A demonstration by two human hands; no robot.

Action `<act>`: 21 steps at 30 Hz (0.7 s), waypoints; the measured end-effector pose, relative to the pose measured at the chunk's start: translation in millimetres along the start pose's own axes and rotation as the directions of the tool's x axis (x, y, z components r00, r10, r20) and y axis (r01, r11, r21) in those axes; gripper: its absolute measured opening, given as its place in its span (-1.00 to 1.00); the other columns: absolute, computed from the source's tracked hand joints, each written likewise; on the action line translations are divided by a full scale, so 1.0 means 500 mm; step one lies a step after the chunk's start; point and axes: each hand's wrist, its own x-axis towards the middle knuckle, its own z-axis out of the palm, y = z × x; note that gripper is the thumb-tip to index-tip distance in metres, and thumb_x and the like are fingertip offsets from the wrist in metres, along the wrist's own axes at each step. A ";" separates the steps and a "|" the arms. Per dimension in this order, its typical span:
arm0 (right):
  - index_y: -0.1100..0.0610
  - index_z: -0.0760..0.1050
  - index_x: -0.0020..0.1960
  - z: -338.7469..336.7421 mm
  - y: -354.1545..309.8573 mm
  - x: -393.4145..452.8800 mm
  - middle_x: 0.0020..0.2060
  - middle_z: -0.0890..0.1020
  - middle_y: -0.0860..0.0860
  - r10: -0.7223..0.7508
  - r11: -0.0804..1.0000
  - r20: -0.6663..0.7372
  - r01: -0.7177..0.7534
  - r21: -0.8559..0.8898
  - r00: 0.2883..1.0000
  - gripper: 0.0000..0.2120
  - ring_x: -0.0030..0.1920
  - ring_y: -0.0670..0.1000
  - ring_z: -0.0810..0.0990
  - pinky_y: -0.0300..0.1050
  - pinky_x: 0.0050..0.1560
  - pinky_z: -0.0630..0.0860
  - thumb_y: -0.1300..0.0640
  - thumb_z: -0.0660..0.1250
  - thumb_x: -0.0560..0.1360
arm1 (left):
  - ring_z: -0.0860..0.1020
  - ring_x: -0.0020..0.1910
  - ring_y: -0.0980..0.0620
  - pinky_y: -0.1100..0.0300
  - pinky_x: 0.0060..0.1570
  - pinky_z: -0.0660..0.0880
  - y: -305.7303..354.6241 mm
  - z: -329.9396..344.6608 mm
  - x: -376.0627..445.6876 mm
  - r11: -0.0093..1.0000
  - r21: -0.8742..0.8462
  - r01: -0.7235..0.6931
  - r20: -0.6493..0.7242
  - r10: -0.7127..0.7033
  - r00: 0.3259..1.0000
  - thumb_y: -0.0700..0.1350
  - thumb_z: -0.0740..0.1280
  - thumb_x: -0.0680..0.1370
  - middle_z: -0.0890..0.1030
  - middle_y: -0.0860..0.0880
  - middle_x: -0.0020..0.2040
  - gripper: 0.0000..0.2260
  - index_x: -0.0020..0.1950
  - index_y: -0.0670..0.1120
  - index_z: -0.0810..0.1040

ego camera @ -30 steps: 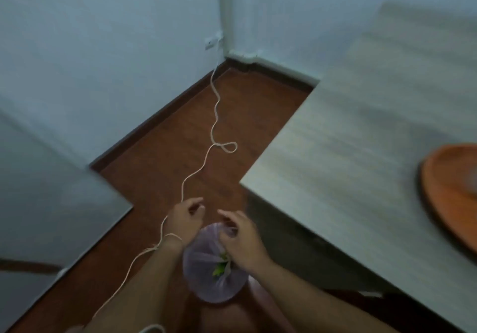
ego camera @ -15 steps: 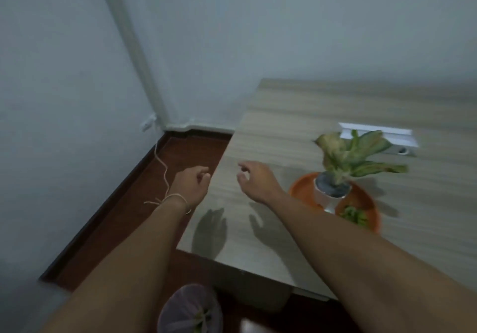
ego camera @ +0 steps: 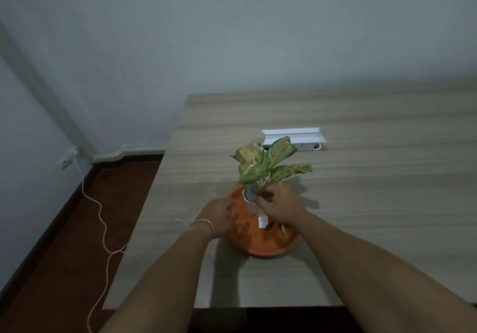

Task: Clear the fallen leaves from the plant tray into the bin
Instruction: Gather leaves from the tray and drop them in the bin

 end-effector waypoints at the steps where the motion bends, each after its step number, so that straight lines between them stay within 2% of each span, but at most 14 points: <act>1: 0.13 0.63 -0.22 -0.007 0.028 -0.007 -0.33 0.68 0.01 0.012 0.999 -0.010 -0.013 -0.053 1.000 -0.73 -0.30 -0.04 0.60 -0.12 -0.27 0.51 -0.06 0.32 0.45 | 0.58 0.22 -0.17 0.09 0.24 0.48 0.009 0.017 0.007 1.000 0.009 -0.003 0.021 0.003 1.000 -0.04 0.32 0.53 0.64 -0.15 0.22 -0.64 0.30 -0.11 0.57; 4: 0.16 0.62 -0.23 -0.026 0.100 -0.018 -0.35 0.67 0.03 0.103 0.986 0.047 -0.096 -0.133 0.994 -0.79 -0.34 -0.02 0.59 -0.10 -0.30 0.51 0.04 0.34 0.46 | 0.57 0.18 -0.16 0.12 0.18 0.46 0.044 0.065 0.024 0.999 -0.002 -0.032 0.080 0.032 0.996 -0.11 0.32 0.53 0.63 -0.16 0.19 -0.68 0.28 -0.11 0.57; 6: 0.16 0.63 -0.16 -0.033 0.137 -0.011 -0.27 0.70 0.08 0.153 0.971 0.118 -0.127 -0.202 0.981 -0.82 -0.27 0.05 0.62 -0.04 -0.23 0.55 0.07 0.32 0.46 | 0.54 0.20 -0.14 0.10 0.21 0.43 0.061 0.102 0.038 0.999 -0.016 -0.031 0.110 0.033 0.993 -0.13 0.33 0.53 0.61 -0.15 0.19 -0.66 0.30 -0.11 0.55; 10: 0.14 0.62 -0.12 -0.012 0.194 0.023 -0.20 0.65 0.08 0.178 0.925 0.265 -0.070 -0.373 0.947 -0.85 -0.19 0.10 0.59 -0.06 -0.15 0.50 0.07 0.37 0.44 | 0.53 0.24 -0.14 0.06 0.22 0.46 0.069 0.178 0.072 0.998 -0.003 0.060 0.168 -0.059 0.984 -0.01 0.40 0.49 0.59 -0.11 0.23 -0.59 0.32 -0.04 0.50; 12: 0.13 0.58 -0.03 0.011 0.220 0.037 -0.08 0.61 0.11 0.192 0.896 0.318 -0.034 -0.443 0.929 -0.78 -0.09 0.12 0.57 -0.05 -0.06 0.49 0.01 0.41 0.42 | 0.54 0.21 -0.13 0.06 0.16 0.47 0.077 0.213 0.089 0.997 0.016 0.075 0.189 -0.077 0.979 0.03 0.42 0.48 0.60 -0.10 0.21 -0.59 0.29 -0.03 0.50; 14: 0.16 0.53 0.14 0.036 0.243 0.047 0.09 0.53 0.16 0.216 0.858 0.367 0.004 -0.514 0.905 -0.61 0.08 0.15 0.53 -0.02 0.10 0.48 -0.02 0.43 0.41 | 0.56 0.16 -0.13 0.08 0.08 0.48 0.091 0.240 0.104 0.997 0.040 0.064 0.195 -0.071 0.978 0.07 0.40 0.47 0.61 -0.10 0.17 -0.64 0.21 -0.02 0.53; 16: 0.19 0.47 0.26 0.049 0.255 0.058 0.18 0.47 0.19 0.227 0.813 0.404 0.056 -0.579 0.886 -0.48 0.17 0.19 0.47 0.02 0.21 0.44 -0.05 0.45 0.40 | 0.56 0.13 -0.13 0.05 0.13 0.51 0.104 0.266 0.120 0.998 0.040 0.057 0.184 -0.063 0.981 0.09 0.38 0.46 0.58 -0.11 0.18 -0.65 0.19 -0.02 0.52; 19: 0.17 0.43 0.33 0.066 0.269 0.085 0.26 0.43 0.21 0.241 0.787 0.445 0.094 -0.609 0.863 -0.38 0.21 0.21 0.47 0.09 0.28 0.46 -0.10 0.46 0.38 | 0.52 0.19 -0.11 0.03 0.26 0.47 0.111 0.301 0.153 0.996 0.014 0.086 0.152 -0.087 0.985 0.06 0.44 0.37 0.49 -0.07 0.22 -0.47 0.30 0.00 0.39; 21: 0.15 0.42 0.34 0.066 0.272 0.097 0.26 0.40 0.23 0.254 0.779 0.461 0.103 -0.619 0.850 -0.39 0.18 0.22 0.50 0.10 0.26 0.49 -0.08 0.45 0.38 | 0.51 0.20 -0.12 0.03 0.25 0.46 0.116 0.312 0.172 0.994 0.032 0.102 0.127 -0.106 0.986 0.05 0.47 0.34 0.48 -0.08 0.24 -0.38 0.35 -0.01 0.35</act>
